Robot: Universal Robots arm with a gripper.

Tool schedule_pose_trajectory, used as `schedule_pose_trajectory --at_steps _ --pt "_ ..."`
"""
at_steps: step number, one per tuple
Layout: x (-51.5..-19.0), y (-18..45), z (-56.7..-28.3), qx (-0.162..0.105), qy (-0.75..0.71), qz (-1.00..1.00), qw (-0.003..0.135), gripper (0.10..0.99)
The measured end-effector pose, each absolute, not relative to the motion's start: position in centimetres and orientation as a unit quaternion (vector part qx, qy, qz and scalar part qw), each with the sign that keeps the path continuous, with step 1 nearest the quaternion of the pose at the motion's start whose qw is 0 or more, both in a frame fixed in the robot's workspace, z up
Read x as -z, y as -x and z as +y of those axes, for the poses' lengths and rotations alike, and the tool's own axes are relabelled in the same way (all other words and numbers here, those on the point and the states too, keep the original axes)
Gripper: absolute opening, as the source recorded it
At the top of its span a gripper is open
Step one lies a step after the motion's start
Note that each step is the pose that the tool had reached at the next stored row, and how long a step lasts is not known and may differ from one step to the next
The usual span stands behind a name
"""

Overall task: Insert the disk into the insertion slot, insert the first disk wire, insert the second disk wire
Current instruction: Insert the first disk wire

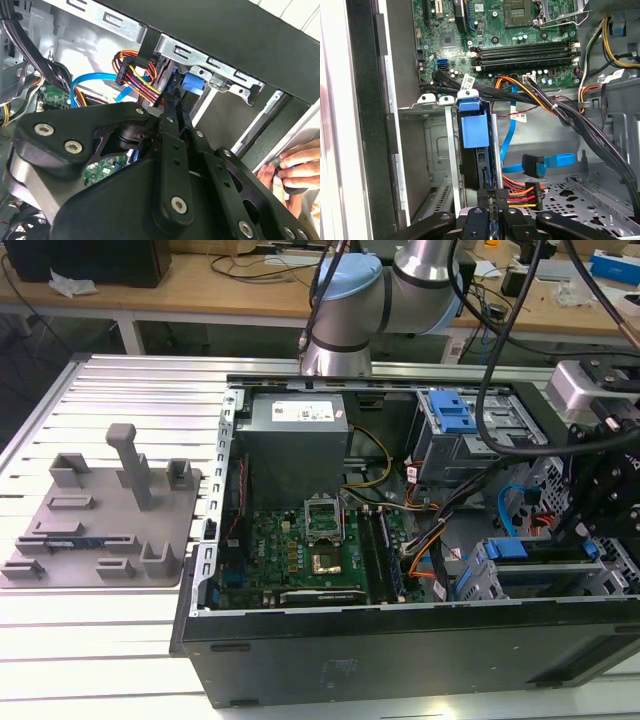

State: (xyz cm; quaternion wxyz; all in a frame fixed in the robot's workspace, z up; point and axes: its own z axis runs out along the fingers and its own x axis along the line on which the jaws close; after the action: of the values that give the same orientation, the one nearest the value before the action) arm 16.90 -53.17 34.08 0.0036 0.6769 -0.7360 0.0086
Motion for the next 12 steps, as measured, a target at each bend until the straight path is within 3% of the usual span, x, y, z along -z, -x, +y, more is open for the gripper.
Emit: schedule_pose_trajectory --at_steps 10,11,12 --pt "-34.0 -16.9 -53.3 -0.008 -0.677 -0.736 0.004 0.176" --pt "-34.7 -16.9 -53.3 -0.009 -0.677 -0.736 0.004 0.239" --pt "-35.2 -16.9 -53.2 -0.009 -0.677 -0.736 0.004 0.239"
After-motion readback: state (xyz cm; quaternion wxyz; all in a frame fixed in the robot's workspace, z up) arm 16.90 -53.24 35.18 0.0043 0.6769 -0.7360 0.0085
